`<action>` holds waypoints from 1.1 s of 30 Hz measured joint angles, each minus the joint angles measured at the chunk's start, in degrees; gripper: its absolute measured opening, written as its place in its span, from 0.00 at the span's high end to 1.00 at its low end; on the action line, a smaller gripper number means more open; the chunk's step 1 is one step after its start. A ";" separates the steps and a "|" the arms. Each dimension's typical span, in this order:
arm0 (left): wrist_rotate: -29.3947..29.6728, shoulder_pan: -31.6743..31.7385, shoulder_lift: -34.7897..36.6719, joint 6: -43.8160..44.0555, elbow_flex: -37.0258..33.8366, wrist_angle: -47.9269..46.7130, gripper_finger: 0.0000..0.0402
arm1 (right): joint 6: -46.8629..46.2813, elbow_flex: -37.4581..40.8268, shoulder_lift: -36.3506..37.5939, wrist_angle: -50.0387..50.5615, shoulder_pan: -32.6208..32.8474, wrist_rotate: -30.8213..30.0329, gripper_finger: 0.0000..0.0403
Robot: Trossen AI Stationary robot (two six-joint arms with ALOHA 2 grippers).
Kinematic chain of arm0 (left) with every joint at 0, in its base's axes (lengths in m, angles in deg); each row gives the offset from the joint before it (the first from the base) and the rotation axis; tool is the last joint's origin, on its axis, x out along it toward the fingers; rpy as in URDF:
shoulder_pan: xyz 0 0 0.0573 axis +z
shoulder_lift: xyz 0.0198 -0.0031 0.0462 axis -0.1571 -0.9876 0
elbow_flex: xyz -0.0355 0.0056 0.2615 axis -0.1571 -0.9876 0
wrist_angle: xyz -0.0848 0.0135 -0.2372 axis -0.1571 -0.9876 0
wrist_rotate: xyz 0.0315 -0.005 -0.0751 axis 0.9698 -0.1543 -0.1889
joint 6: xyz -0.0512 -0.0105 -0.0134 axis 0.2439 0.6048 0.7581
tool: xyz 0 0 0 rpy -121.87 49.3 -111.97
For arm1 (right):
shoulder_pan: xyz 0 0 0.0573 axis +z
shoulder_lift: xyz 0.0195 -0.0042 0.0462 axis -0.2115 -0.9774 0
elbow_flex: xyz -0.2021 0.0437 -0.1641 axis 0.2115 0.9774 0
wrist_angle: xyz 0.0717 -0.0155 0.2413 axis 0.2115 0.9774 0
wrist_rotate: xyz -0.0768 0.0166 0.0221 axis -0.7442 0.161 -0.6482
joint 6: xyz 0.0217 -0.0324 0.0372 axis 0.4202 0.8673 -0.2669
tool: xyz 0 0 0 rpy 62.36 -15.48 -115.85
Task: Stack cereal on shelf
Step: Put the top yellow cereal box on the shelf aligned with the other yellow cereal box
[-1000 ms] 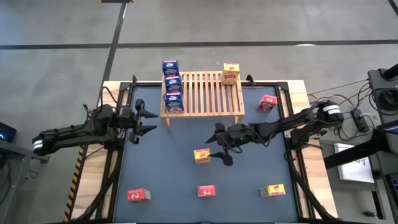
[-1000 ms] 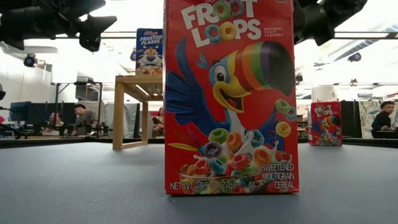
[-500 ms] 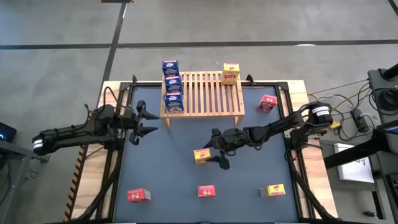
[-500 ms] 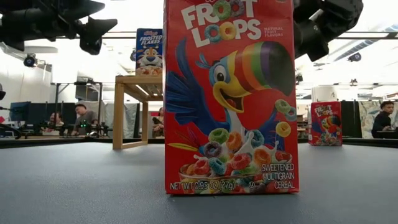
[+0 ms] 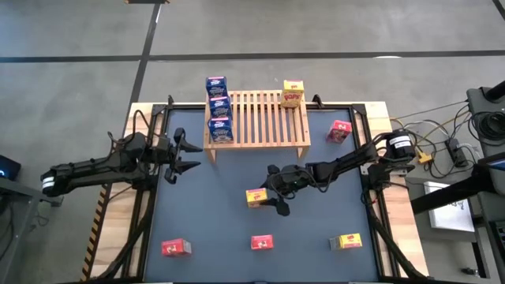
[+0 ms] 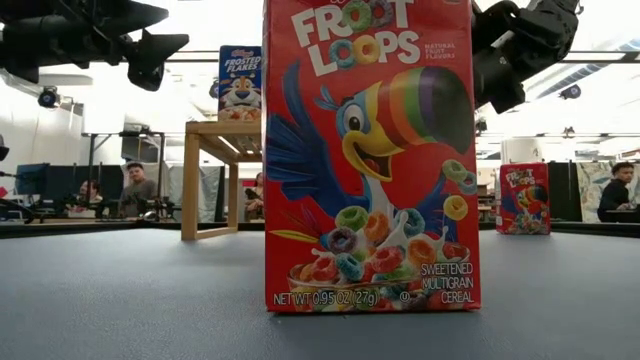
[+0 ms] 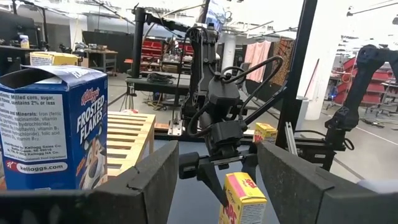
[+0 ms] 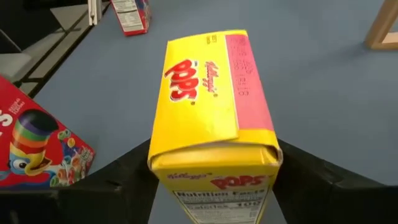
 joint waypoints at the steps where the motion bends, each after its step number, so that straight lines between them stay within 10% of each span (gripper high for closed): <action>1: 0.00 0.00 0.00 0.00 -0.02 0.00 0.49 | 0.00 0.00 0.01 0.02 0.00 0.00 0.40; 33: -0.07 -0.02 -1.78 2.64 -0.11 2.88 0.49 | 5.20 0.02 15.55 5.15 -2.54 -0.21 0.55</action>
